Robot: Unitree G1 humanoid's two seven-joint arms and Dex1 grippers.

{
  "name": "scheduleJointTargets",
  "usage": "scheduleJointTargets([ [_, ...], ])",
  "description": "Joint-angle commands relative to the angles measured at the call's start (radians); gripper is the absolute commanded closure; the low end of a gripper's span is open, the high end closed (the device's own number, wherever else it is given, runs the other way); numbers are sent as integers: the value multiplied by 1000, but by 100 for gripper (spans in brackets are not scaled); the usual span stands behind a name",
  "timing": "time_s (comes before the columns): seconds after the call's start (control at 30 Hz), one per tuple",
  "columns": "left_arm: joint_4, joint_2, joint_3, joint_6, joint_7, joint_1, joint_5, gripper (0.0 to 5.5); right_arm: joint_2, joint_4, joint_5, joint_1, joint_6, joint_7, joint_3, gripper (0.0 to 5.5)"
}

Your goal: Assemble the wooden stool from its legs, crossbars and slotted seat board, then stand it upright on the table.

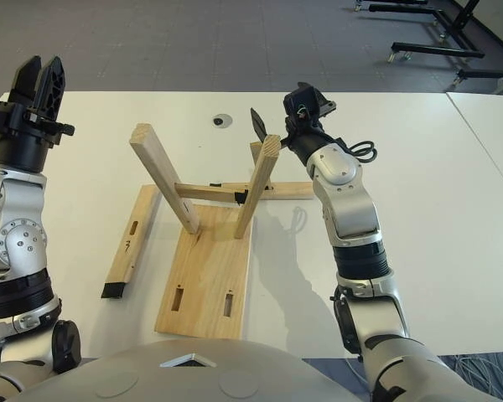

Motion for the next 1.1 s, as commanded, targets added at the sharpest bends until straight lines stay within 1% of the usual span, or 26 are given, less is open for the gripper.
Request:
scheduleJointTargets([
  [0.03, 264, 84, -53, -37, -127, 27, 114, 369, 14, -6, -16, -6, 14, 6, 12, 13],
  [0.1, 328, 98, -113, -68, -182, 26, 175, 369, 17, -4, -24, -7, 15, 7, 16, 13],
  [0.17, 344, 84, -134, -92, -205, 26, 196, 369, 17, -1, -29, -5, 19, 11, 18, 13],
  [0.33, 291, 40, -142, -105, -182, 40, 202, 369, -1, 14, -60, 23, 40, 11, 17, 13],
  [0.47, 235, 26, -137, -90, -167, 66, 201, 369, -7, 1, -67, 60, 66, 9, 4, 13],
  [0.73, 167, 29, -130, -63, -143, 81, 199, 369, -34, -40, -73, 136, 113, 15, -17, 13],
  [1.1, 154, 32, -127, -59, -144, 79, 197, 369, -34, -35, -75, 126, 110, 2, -27, 13],
])
